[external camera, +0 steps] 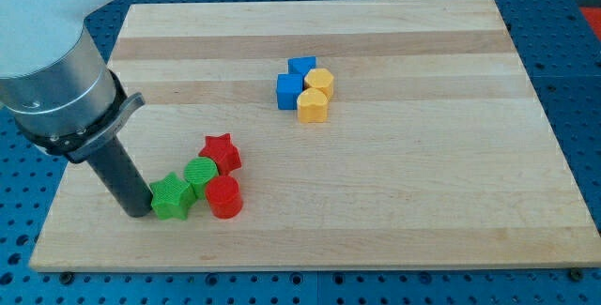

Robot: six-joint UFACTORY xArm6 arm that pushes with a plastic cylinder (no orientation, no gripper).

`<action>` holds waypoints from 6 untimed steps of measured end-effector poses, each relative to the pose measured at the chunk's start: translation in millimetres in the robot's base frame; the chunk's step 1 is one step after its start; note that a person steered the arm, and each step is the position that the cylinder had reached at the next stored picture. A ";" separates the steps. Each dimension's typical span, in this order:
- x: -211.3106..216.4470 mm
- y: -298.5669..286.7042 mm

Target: Push the cube into the hexagon

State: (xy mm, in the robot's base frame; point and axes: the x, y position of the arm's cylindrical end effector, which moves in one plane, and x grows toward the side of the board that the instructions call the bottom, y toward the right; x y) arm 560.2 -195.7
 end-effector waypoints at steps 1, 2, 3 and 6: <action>-0.7 0.0; -22.7 -8.2; -61.1 -8.2; -155.9 82.3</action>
